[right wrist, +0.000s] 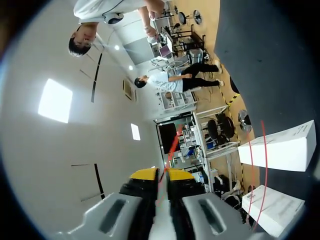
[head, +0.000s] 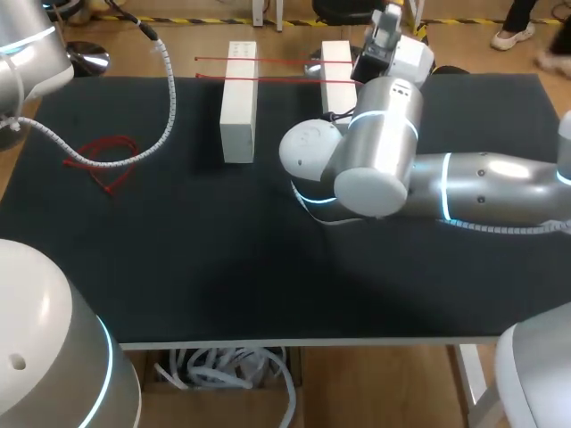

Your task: Grab the tape and strap the tape.

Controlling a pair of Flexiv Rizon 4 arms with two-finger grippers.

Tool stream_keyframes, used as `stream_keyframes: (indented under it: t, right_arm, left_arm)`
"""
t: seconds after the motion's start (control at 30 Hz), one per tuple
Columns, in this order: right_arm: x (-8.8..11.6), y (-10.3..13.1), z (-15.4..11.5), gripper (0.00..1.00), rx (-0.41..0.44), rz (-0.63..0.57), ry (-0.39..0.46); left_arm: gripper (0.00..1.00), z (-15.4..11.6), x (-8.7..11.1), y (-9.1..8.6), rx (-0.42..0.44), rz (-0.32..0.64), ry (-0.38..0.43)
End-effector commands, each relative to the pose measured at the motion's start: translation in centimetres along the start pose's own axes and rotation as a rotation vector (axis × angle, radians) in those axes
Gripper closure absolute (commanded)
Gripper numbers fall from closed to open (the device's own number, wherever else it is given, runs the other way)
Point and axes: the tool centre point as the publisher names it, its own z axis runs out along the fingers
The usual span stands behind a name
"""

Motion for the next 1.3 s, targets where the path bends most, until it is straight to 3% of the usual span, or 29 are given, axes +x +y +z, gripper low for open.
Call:
stream_keyframes:
  t: [0.03,0.33,0.63,0.83,0.97,1.3]
  right_arm:
    - [0.3,-0.2,-0.2,1.0,-0.003,-0.004,-0.006]
    - [0.5,-0.4,-0.6,1.0,-0.002,-0.022,-0.005]
    - [0.5,0.1,-1.3,1.0,-0.03,-0.15,-0.039]
    - [0.5,0.7,-1.4,1.0,-0.056,-0.174,-0.041]
    - [0.6,1.0,-1.4,1.0,-0.08,-0.197,-0.085]
    - [0.8,0.8,-1.3,1.0,-0.069,-0.285,-0.054]
  left_arm:
    - [1.0,0.0,-0.1,0.1,0.001,0.0,0.003]
    - [1.0,0.0,-0.1,0.1,0.001,0.0,0.003]
    - [1.0,0.0,-0.1,0.1,0.001,0.0,0.003]
    - [1.0,0.0,-0.1,0.1,0.001,0.0,0.003]
    - [1.0,0.0,-0.1,0.1,0.001,0.0,0.003]
    - [1.0,0.0,-0.1,0.1,0.001,0.0,0.003]
